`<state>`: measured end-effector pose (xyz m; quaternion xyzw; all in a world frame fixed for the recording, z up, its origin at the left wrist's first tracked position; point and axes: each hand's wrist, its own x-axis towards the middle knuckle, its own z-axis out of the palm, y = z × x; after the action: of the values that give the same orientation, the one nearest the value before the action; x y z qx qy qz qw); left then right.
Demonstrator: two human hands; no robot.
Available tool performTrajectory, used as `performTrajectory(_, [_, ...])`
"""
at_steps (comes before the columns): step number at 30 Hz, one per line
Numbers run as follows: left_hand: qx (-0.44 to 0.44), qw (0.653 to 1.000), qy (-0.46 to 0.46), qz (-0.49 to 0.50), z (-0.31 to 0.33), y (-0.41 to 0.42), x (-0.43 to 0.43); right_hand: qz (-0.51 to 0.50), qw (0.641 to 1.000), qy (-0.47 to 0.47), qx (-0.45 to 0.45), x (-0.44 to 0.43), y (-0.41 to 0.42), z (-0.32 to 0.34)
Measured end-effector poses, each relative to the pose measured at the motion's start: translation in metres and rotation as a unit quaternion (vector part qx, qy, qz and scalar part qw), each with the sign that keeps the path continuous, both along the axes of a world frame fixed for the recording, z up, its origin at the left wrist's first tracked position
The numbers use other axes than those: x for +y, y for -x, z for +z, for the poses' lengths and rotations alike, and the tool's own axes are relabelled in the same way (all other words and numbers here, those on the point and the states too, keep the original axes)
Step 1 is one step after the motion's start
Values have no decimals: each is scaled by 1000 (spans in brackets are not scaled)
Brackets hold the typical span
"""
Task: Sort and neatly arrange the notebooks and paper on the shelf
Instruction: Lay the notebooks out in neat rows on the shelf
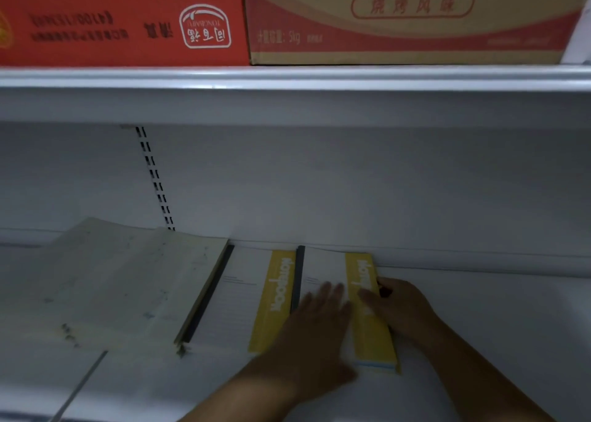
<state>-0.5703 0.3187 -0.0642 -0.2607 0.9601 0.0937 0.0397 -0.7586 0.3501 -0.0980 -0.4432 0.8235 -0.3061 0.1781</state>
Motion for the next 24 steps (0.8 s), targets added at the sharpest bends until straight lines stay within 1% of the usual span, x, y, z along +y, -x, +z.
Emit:
performTrajectory(3, [-29, 999, -5, -18, -8, 14, 7, -65, 996, 55, 0, 4, 2, -9])
performTrajectory(6, [-4, 1000, -18, 16, -11, 8, 2, -79, 992, 102, -13, 5, 1, -13])
performTrajectory(10, [9, 998, -25, 51, -8, -4, -5, -62, 993, 103, -1, 6, -1, -13])
performTrajectory(12, [12, 997, -23, 71, -7, -12, -9, -63, 993, 103, -18, 6, -1, -12])
performTrajectory(17, [2, 994, -1, 109, -9, -31, -10, -53, 994, 88, -28, 7, -3, -11])
performTrajectory(21, [22, 983, -36, 178, -9, -50, -15, -51, 995, 81, -40, 9, -2, -11])
performTrajectory(24, [-6, 976, -30, 218, -7, -66, -33, -63, 993, 84, -50, 10, -2, -10])
